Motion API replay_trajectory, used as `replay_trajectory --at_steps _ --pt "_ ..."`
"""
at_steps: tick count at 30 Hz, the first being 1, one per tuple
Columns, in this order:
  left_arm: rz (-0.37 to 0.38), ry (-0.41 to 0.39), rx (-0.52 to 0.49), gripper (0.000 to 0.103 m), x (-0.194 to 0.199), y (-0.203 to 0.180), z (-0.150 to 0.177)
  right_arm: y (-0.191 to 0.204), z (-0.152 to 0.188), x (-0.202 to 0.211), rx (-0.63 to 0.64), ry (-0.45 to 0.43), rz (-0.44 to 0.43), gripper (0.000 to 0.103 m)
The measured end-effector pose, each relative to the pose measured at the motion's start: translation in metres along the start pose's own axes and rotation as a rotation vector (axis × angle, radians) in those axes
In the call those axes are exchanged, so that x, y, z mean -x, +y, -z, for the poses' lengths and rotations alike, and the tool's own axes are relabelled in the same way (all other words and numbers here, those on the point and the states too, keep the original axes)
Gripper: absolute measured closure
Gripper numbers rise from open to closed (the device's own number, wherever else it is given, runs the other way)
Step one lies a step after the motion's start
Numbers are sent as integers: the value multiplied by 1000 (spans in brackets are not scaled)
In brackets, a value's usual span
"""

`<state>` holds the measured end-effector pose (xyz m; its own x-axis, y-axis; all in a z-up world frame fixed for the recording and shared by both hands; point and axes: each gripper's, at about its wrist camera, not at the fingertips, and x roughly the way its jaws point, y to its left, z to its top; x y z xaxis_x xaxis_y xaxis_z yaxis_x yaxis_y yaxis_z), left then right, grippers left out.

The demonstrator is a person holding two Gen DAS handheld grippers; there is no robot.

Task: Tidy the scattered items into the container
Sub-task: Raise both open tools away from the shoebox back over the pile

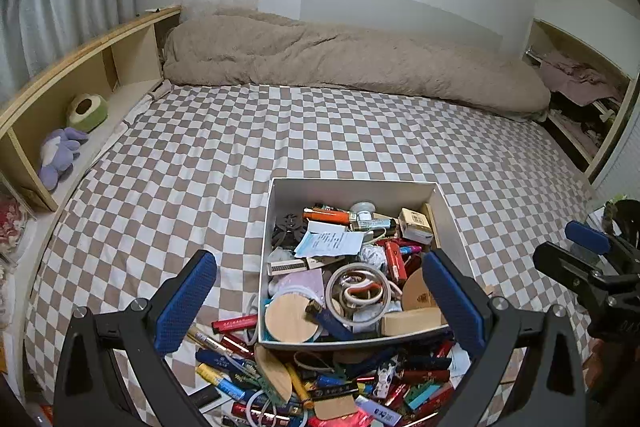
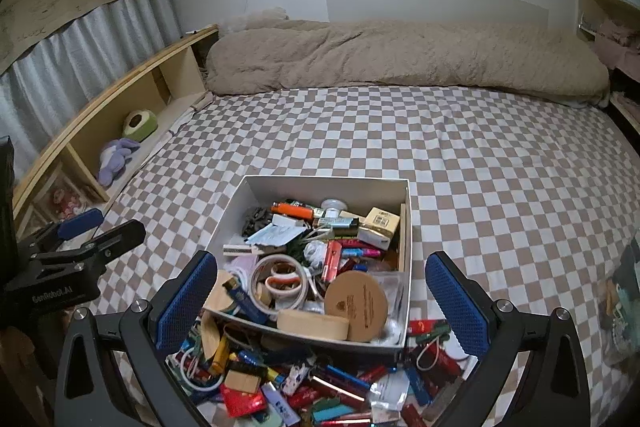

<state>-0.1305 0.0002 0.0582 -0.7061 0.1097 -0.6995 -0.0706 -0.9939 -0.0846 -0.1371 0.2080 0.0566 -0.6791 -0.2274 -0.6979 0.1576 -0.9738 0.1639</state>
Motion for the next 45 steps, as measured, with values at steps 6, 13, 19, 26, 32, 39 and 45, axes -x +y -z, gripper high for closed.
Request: replay_trajectory --at_steps 6,13,19,26,32,39,45 --pt "20 -23 -24 0 20 -3 18 11 22 23 29 -33 6 0" --pt "26 -95 -86 0 46 -12 44 20 50 45 49 -93 -4 0" --pt "31 -192 -75 0 70 -9 61 29 75 66 96 -209 22 0" --pt "32 -264 -64 0 86 -2 80 28 103 87 116 -334 51 0" --pt "30 -318 -70 0 88 -1 104 28 132 93 165 -448 119 0" --pt "2 -358 -76 0 80 -2 134 24 171 84 156 -558 150 0" --pt "31 -368 -34 0 70 7 158 22 199 69 151 -627 156 0"
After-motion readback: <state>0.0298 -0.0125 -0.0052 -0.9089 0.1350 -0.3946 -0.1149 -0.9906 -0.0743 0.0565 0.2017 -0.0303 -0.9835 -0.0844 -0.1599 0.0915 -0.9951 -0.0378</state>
